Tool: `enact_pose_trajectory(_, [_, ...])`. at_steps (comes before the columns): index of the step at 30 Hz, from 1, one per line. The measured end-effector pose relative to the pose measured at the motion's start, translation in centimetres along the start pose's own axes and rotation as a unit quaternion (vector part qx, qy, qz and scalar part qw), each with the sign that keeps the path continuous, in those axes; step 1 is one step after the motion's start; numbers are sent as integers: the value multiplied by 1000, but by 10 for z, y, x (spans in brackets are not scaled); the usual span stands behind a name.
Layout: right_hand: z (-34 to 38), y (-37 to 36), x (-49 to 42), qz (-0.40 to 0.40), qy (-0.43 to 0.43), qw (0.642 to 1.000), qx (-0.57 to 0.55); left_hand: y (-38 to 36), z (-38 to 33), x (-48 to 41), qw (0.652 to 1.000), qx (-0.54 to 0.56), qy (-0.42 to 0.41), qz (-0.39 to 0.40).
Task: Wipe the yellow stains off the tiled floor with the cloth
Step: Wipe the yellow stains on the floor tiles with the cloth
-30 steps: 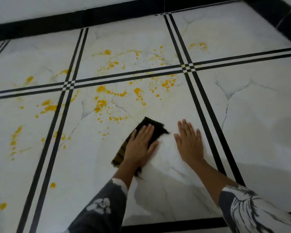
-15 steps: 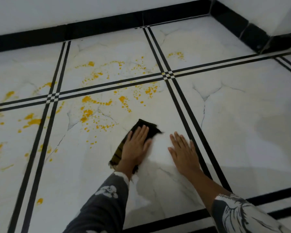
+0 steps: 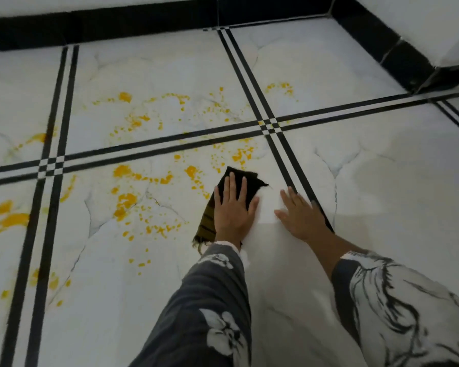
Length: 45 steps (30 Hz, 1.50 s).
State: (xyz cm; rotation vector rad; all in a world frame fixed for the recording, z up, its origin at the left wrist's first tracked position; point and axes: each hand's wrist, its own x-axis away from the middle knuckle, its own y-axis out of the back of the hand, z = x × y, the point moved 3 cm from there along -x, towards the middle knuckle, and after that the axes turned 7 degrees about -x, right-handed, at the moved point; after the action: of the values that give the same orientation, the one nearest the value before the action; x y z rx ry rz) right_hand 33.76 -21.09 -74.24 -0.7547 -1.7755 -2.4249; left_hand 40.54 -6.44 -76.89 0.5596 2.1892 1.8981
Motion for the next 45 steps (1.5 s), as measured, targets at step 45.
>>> enact_pose_trajectory(45, [-58,83,-216,-135,108,983,-55,14,-66,-196,994,-31,104,-4])
